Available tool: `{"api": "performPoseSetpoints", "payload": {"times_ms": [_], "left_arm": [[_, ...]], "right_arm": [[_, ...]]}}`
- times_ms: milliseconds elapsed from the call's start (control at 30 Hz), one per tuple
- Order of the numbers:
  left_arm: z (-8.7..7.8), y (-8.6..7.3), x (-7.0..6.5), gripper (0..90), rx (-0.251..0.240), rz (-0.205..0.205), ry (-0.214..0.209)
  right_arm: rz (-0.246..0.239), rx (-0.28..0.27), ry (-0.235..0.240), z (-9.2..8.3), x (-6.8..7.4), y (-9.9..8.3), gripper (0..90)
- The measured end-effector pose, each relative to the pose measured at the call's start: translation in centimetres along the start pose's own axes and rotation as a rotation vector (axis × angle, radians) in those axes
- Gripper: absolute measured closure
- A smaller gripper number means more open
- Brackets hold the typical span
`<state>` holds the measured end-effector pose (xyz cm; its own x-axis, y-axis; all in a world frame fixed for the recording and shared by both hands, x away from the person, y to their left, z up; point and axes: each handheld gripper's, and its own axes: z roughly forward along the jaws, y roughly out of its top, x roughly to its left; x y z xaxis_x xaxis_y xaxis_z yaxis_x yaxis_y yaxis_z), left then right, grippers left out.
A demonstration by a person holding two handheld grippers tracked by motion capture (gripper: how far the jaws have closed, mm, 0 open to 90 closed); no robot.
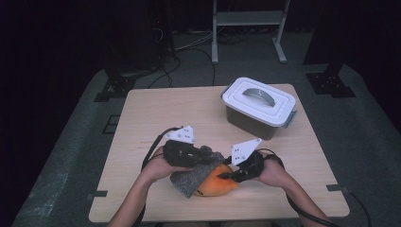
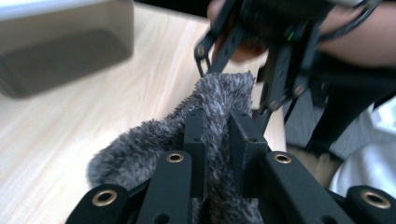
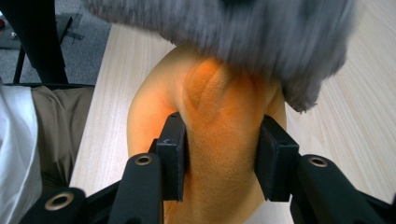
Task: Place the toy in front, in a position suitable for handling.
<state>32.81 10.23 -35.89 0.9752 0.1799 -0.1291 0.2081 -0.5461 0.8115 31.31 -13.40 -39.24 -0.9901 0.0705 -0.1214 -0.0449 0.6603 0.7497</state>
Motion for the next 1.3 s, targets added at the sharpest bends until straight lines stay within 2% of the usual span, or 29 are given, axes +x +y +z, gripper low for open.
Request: {"api": "performPoseSetpoints", "payload": {"times_ms": [67,133,200,233,300,367,400,533,700,767,833,867,900,967,1100,1167,1233,1300], "left_arm": [[0.2,-0.6,0.1,78.3,-0.009,-0.024,-0.013],[0.3,-1.2,0.3,78.3,0.005,-0.027,-0.008],[0.3,-1.9,0.5,78.2,0.011,-0.045,-0.005],[0.2,-2.2,0.6,78.2,0.015,-0.052,0.001],[0.1,-2.8,1.0,78.2,0.016,-0.073,0.005],[0.1,-3.2,1.3,78.2,0.012,-0.094,0.003],[0.1,-3.3,1.3,78.1,0.009,-0.096,0.004],[0.2,-3.5,0.8,78.1,0.009,-0.097,-0.002],[0.2,-3.8,0.1,78.1,-0.004,-0.097,-0.030],[0.4,-3.6,-0.3,78.1,0.000,-0.081,-0.042],[0.7,-3.4,-0.5,78.1,0.007,-0.073,-0.039],[0.7,-3.4,-0.5,78.1,0.012,-0.069,-0.029],[0.6,-3.4,-0.4,78.2,0.008,-0.072,-0.022],[0.1,-3.3,0.0,78.2,-0.006,-0.075,-0.008],[-0.7,-1.9,0.3,78.2,-0.052,-0.062,0.012],[-0.6,-1.0,0.2,78.2,-0.056,-0.042,0.013],[0.0,-0.5,0.1,78.2,-0.026,-0.024,0.020],[0.7,-0.7,0.0,78.1,0.000,-0.017,0.019]], "right_arm": [[-0.010,-0.002,-0.001,0.0,0.1,-0.6,58.2],[-0.005,-0.011,0.001,-0.4,0.1,-1.5,58.4],[0.016,-0.017,0.004,-0.8,0.0,-2.6,58.3],[0.034,-0.023,0.006,-1.3,-0.1,-3.7,57.9],[0.048,-0.025,0.005,-1.4,-0.2,-4.1,57.6],[0.087,-0.042,0.009,-1.6,-0.5,-4.9,53.9],[0.126,-0.046,0.012,-1.6,-0.6,-5.1,50.3],[0.220,-0.039,0.018,-1.4,-0.6,-4.9,39.9],[0.294,-0.047,0.042,-1.6,0.1,-4.3,29.4],[0.297,-0.039,0.040,-1.2,0.4,-4.0,26.3],[0.295,-0.015,0.014,-0.5,0.6,-3.6,26.8],[0.297,-0.011,0.001,-0.2,0.5,-3.5,33.8],[0.274,-0.005,-0.017,-0.1,0.6,-3.4,40.9],[0.241,-0.021,-0.041,-0.3,0.5,-3.2,47.9],[0.201,-0.053,-0.099,-0.5,0.4,-2.4,51.5],[0.180,-0.045,-0.119,-0.1,0.5,-1.8,51.4],[0.167,-0.038,-0.122,0.4,0.5,-1.5,51.2],[0.160,-0.031,-0.122,0.4,0.5,-1.6,51.1]]}}
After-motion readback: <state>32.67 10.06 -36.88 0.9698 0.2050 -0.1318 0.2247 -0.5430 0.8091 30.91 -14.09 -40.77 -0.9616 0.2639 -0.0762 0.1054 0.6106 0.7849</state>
